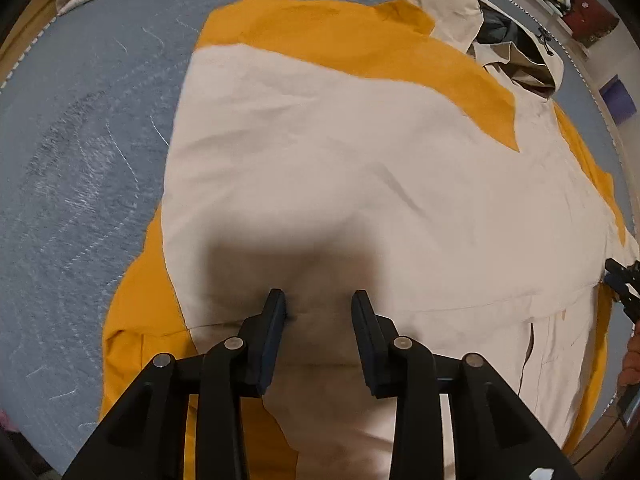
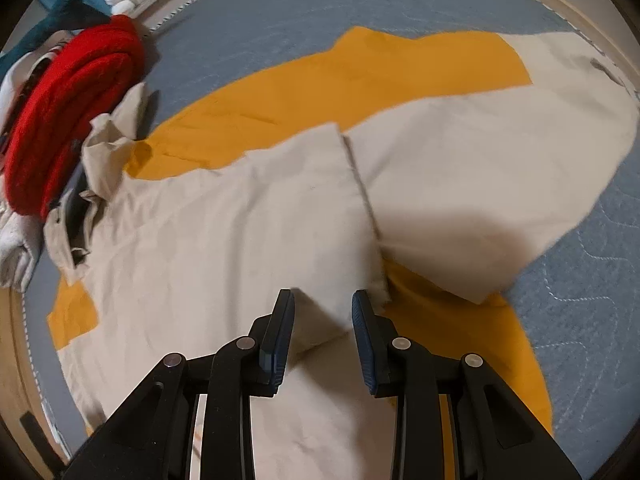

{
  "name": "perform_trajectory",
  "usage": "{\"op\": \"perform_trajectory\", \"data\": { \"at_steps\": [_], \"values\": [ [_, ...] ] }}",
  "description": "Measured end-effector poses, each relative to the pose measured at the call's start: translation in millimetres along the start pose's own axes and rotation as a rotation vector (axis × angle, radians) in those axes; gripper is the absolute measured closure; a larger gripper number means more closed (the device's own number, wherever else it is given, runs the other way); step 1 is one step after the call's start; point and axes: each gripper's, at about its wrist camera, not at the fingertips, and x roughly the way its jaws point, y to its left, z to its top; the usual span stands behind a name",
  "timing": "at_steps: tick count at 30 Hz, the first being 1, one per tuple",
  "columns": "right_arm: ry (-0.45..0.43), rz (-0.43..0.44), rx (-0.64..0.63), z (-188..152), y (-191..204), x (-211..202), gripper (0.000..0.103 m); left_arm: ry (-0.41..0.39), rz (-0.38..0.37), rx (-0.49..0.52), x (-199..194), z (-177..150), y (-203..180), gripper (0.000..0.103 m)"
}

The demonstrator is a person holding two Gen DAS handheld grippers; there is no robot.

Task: Fold large clothes

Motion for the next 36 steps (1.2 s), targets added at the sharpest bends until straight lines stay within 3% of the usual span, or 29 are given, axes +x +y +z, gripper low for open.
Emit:
{"op": "perform_trajectory", "data": {
  "at_steps": [4,6,9,15,19,28,36],
  "values": [
    [-0.048,-0.031,-0.030,1.5,-7.4,-14.6,0.072,-0.056,-0.007,0.061,-13.3,1.2,-21.2,0.070],
    [-0.092,-0.030,-0.089,1.8,-0.4,-26.5,0.072,-0.023,-0.033,0.070,-6.2,-1.8,-29.9,0.070],
    [-0.156,-0.039,-0.167,-0.7,6.9,-45.1,0.072,-0.014,0.002,0.105,-2.9,-9.0,-46.3,0.070],
    [-0.286,-0.058,-0.272,-2.2,8.0,-88.5,0.072,-0.139,-0.035,0.193,-40.9,-19.4,-90.4,0.070],
    [-0.328,-0.045,-0.284,-1.0,-5.0,-110.5,0.071,-0.193,-0.058,0.258,-61.5,-37.8,-103.6,0.070],
    [-0.347,-0.050,-0.204,16.9,-76.9,-128.5,0.071,-0.258,-0.095,0.349,-72.3,-50.4,-144.0,0.070],
    [-0.413,-0.111,-0.046,54.4,-193.1,-128.5,0.072,-0.243,-0.092,0.347,-65.9,-51.2,-144.8,0.070]
  ]
}}
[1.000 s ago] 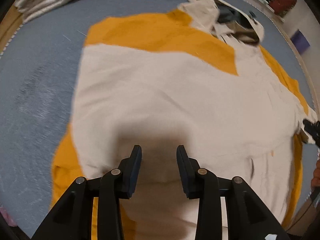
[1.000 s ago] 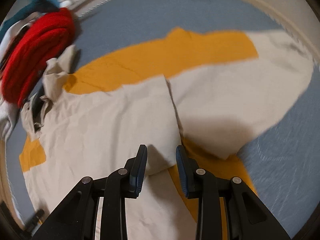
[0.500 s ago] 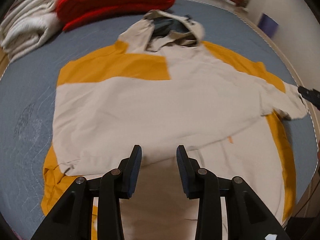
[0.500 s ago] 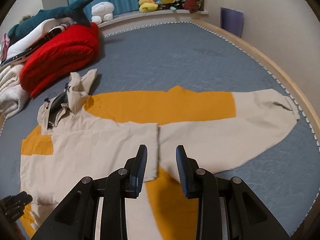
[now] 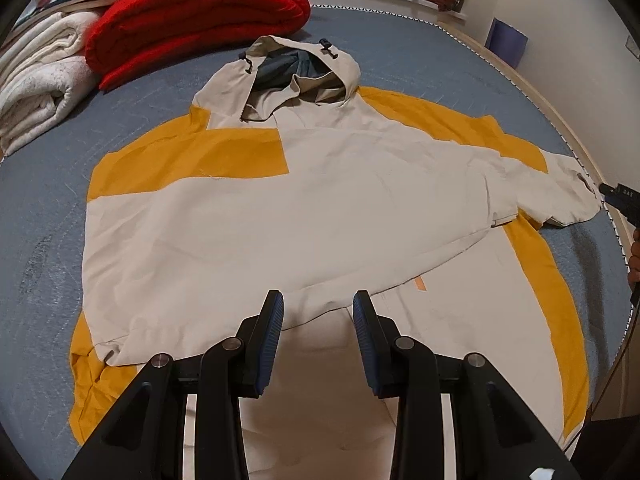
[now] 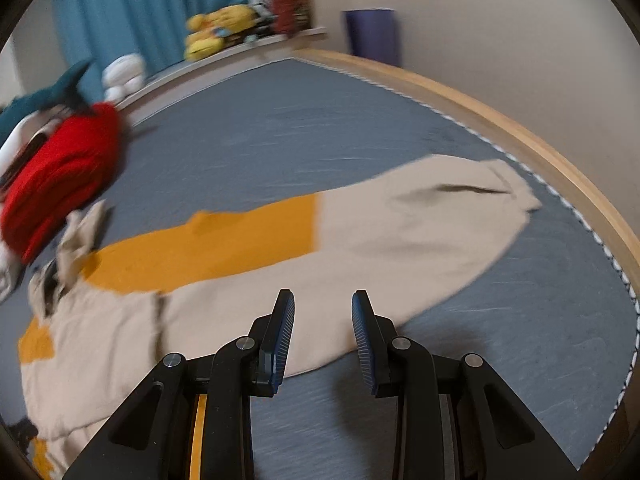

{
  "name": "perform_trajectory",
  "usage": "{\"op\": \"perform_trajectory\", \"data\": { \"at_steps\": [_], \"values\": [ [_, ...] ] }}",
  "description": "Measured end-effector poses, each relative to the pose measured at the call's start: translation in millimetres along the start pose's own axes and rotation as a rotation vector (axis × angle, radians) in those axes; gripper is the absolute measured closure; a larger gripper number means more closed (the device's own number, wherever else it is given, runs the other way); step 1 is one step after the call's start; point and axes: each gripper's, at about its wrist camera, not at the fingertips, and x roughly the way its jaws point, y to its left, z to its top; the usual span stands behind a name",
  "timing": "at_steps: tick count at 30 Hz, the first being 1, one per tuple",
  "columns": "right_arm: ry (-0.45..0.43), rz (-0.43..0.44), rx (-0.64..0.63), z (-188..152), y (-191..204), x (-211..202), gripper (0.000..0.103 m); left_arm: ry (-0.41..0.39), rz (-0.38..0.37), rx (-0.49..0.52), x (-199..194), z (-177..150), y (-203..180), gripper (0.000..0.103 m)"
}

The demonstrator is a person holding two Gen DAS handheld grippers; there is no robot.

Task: Fold large clothes
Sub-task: 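Move the right tool toward the other outstretched sleeve, then grasp the sleeve cuff with the right tool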

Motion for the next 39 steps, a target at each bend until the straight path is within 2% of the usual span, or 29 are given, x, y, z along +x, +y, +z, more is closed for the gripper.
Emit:
{"op": "perform_trajectory", "data": {
  "at_steps": [4,9,13,22,29,34,35,39],
  "values": [
    [-0.005,-0.046,0.061,10.1,-55.0,19.8,0.071,0.008,-0.007,-0.018,3.6,0.9,2.7,0.070],
    [0.042,-0.022,0.224,16.1,-110.0,47.0,0.071,0.013,-0.009,-0.017,8.6,2.8,4.0,0.070],
    [0.066,-0.019,0.304,16.8,-133.9,67.5,0.071,0.020,-0.007,-0.039,15.6,4.7,9.5,0.070],
    [0.136,0.000,0.451,3.4,-164.9,117.1,0.072,0.024,-0.023,-0.063,29.4,14.0,16.3,0.070],
    [0.096,0.018,0.552,10.8,-187.5,128.0,0.072,0.028,-0.039,-0.100,41.6,23.1,21.0,0.070],
    [0.071,0.018,0.577,20.5,-195.7,134.4,0.072,0.028,-0.035,-0.126,47.7,27.6,27.9,0.070],
    [0.065,0.018,0.587,23.0,-197.8,136.1,0.073,0.028,-0.035,-0.132,48.8,28.1,29.3,0.070],
    [0.041,-0.002,0.639,28.0,-206.0,139.5,0.089,0.031,-0.030,-0.141,51.5,29.0,33.7,0.070]
  ]
}}
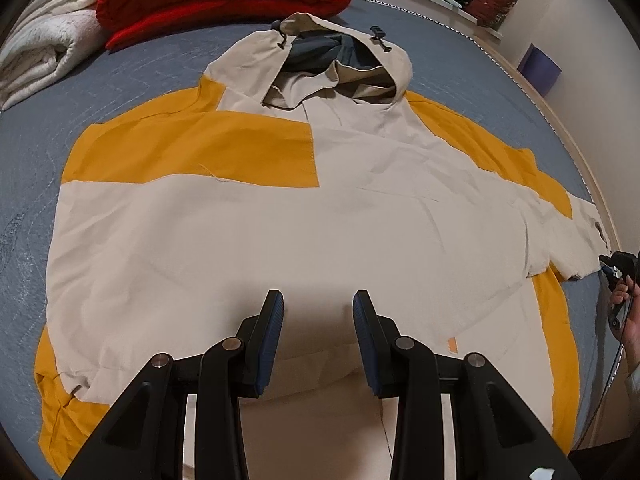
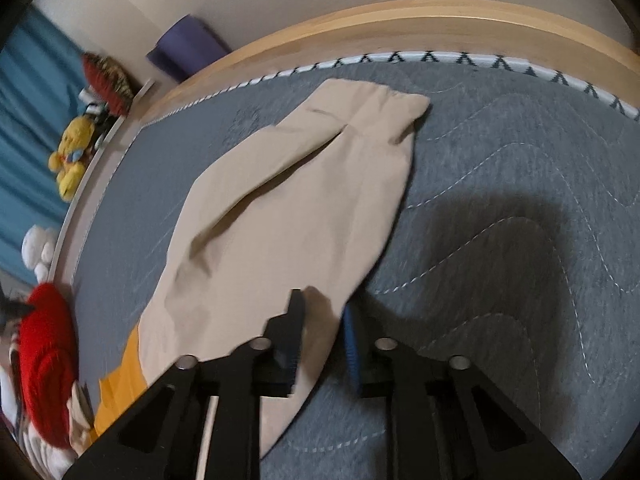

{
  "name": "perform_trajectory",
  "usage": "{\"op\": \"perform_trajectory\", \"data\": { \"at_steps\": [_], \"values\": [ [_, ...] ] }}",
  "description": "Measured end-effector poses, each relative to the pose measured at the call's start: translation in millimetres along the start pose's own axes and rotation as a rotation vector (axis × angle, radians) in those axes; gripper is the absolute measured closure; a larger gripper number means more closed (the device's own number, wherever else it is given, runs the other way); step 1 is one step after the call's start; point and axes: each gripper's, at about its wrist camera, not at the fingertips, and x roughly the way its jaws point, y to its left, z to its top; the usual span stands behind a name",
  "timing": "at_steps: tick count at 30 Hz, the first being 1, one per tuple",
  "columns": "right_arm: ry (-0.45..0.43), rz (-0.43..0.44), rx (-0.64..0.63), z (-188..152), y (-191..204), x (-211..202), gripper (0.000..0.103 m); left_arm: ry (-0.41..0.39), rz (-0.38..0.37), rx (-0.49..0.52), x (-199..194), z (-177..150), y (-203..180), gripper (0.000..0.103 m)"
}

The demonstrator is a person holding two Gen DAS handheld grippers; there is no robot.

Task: Fold large clothes
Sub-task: 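Grasp the sleeve cuff with the right tool, then fold the held sleeve across the jacket body with the right tool, release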

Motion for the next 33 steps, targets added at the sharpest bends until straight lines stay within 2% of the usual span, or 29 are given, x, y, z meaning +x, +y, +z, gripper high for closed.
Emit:
{"op": "perform_trajectory", "data": {
  "at_steps": [3,5,10,15,18,23,25,29,33],
  "values": [
    [-0.041,-0.007,0.024,4.0,2.6,-4.6,0.097,-0.002,0.004,0.004,-1.4,0.7,1.3,0.070],
    [-0.088,-0.011,-0.004,4.6,14.6,-14.5,0.099,-0.008,0.003,0.001,-4.7,1.1,2.5,0.070],
    [-0.222,-0.006,-0.168,-3.2,79.8,-60.3,0.101,-0.027,-0.001,-0.014,-16.2,3.2,8.0,0.070],
    [-0.315,0.093,-0.407,-42.2,165.3,-132.4,0.101,-0.044,-0.003,-0.019,-34.7,-0.6,14.0,0.070],
    [-0.324,0.174,-0.505,-78.1,202.8,-170.2,0.101,-0.053,-0.010,-0.035,-46.6,-7.3,19.4,0.070],
    [-0.258,0.319,-0.623,-162.0,253.4,-212.8,0.101,-0.058,-0.023,-0.076,-64.4,-18.3,30.7,0.070],
    [-0.190,0.372,-0.668,-202.1,272.2,-219.5,0.101,-0.063,-0.019,-0.094,-71.3,-20.4,36.1,0.070],
    [-0.070,0.444,-0.700,-271.8,290.2,-221.3,0.101,-0.074,-0.028,-0.143,-80.8,-21.6,50.8,0.070],
    [0.064,0.477,-0.803,-344.5,310.7,-206.4,0.101,-0.074,-0.032,-0.178,-83.5,-18.3,64.4,0.070]
  ]
}}
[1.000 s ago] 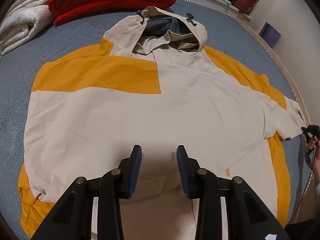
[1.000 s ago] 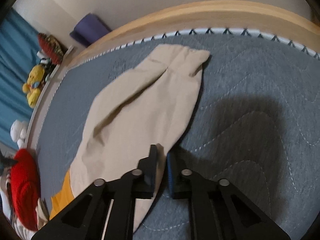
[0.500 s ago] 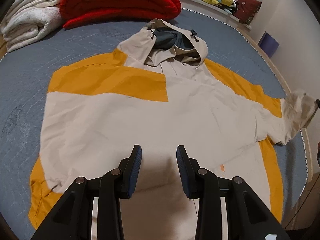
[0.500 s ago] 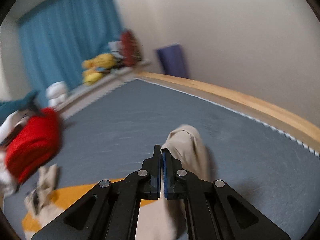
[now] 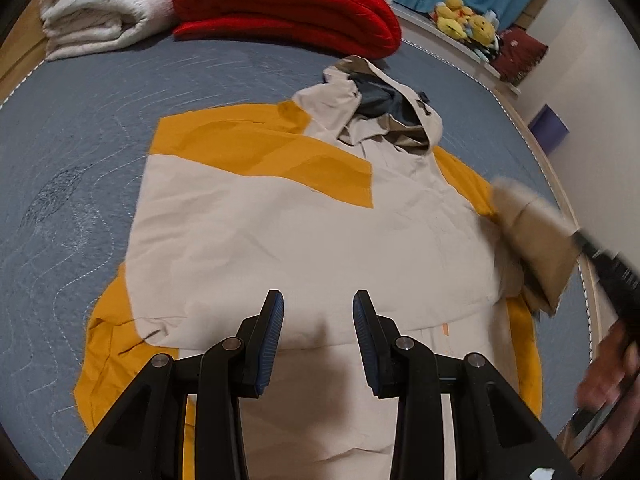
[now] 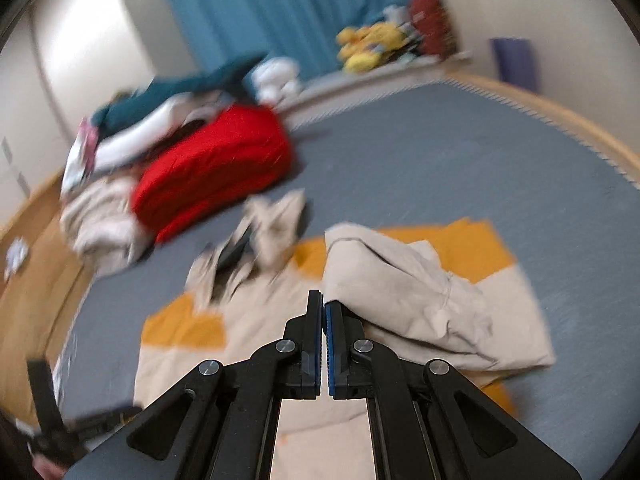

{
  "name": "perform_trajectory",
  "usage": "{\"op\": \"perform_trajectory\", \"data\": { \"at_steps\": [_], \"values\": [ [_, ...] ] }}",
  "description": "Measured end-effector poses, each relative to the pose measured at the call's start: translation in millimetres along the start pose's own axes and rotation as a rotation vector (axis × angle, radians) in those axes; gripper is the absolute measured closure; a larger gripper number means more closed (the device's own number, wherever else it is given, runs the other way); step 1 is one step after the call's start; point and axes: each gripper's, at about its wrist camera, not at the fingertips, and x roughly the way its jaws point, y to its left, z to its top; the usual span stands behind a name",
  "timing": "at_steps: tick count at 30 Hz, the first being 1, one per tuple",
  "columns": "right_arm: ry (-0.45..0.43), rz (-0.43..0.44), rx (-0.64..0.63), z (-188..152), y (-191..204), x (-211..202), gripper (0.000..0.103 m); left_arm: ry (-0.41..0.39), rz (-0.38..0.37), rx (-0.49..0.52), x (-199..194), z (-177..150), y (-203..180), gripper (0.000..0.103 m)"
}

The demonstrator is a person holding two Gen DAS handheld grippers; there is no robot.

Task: Fold large clothes

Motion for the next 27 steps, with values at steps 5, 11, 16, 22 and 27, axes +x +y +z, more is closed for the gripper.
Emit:
{"op": "perform_trajectory", "data": {
  "at_steps": [5,11,16,22,27],
  "values": [
    [0.218,0.121,-0.080,-42.1,44.5,58.5,0.095,0.004,-0.001,-0.019,0.9,6.0,10.7,0.070],
    [0.390,0.108,-0.206,-63.6,65.3,86.6,0.077,0.017,-0.035,-0.021,1.1,16.4,15.6,0.070],
    [0.346,-0.035,-0.408,-54.3,80.5,40.2,0.072,0.006,-0.063,-0.053,-5.4,20.9,21.5,0.070],
    [0.153,-0.165,-0.341,-19.5,61.6,-25.4,0.053,0.009,-0.058,-0.038,-5.0,16.4,16.7,0.070],
    [0.215,-0.163,-0.050,-28.6,-8.2,10.5,0.053,0.021,-0.045,-0.012,0.1,11.2,10.7,0.070]
  ]
}}
